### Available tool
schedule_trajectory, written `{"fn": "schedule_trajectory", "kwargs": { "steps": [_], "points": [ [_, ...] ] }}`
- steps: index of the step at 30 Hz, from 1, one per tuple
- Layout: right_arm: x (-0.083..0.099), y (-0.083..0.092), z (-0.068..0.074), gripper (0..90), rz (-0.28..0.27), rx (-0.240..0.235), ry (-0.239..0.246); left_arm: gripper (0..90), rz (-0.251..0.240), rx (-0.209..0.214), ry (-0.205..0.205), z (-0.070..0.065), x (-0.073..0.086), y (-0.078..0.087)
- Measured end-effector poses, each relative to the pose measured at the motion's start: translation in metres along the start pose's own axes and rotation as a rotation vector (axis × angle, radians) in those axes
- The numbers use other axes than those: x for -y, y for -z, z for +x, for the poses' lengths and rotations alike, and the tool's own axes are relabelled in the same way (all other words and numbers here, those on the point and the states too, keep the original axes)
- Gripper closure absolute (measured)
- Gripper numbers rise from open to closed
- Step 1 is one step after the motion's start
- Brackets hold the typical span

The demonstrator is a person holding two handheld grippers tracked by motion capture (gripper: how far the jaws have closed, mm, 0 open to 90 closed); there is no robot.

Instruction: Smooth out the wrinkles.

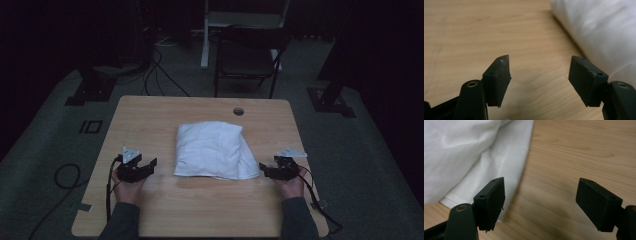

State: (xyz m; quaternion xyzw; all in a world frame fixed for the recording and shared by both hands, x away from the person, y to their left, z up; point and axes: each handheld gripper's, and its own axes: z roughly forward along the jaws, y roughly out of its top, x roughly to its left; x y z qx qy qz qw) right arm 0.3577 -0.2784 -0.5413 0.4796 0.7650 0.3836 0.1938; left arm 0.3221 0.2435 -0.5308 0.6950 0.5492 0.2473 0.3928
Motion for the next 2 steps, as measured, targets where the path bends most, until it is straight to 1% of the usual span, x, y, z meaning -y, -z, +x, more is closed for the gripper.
{"fn": "schedule_trajectory", "kwargs": {
  "steps": [2],
  "points": [
    [0.0032, 0.0035, -0.0023, 22.8, -0.008, 0.011, -0.01, 33.1, 0.009, -0.004, 0.023, 0.0063, 0.0051, 0.0007]
  ]
}}
